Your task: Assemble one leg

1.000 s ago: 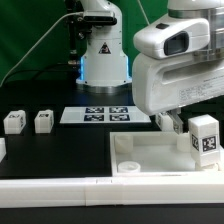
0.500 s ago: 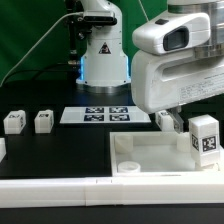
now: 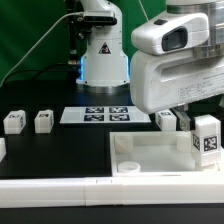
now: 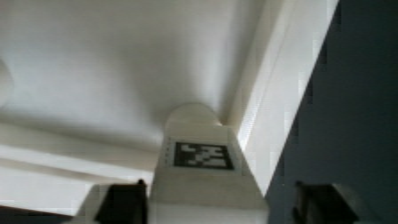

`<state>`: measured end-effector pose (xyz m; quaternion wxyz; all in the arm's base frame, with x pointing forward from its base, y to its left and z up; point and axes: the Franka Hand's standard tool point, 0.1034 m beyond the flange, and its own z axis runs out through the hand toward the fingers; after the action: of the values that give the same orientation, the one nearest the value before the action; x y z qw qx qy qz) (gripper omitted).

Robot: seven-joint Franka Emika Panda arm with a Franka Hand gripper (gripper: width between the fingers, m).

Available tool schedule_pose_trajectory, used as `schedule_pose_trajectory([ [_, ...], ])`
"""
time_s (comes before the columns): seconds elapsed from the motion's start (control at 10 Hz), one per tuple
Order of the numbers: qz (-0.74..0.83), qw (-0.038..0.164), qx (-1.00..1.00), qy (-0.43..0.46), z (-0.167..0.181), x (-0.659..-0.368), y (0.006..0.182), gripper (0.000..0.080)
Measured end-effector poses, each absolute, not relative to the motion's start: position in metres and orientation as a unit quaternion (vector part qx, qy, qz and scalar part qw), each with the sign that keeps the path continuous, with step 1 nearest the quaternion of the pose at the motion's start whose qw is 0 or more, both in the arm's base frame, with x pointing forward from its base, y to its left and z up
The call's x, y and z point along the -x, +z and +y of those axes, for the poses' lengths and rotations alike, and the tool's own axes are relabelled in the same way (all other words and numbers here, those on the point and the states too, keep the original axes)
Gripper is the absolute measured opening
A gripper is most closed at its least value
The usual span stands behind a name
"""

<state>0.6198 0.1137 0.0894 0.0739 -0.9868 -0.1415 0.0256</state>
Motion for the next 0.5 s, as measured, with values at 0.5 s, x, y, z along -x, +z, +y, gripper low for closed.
schedule_pose_trajectory([
  [0.5,-0.121,0.074,0.99,0.026,0.1137,-0.6202,0.0894,0.0293],
])
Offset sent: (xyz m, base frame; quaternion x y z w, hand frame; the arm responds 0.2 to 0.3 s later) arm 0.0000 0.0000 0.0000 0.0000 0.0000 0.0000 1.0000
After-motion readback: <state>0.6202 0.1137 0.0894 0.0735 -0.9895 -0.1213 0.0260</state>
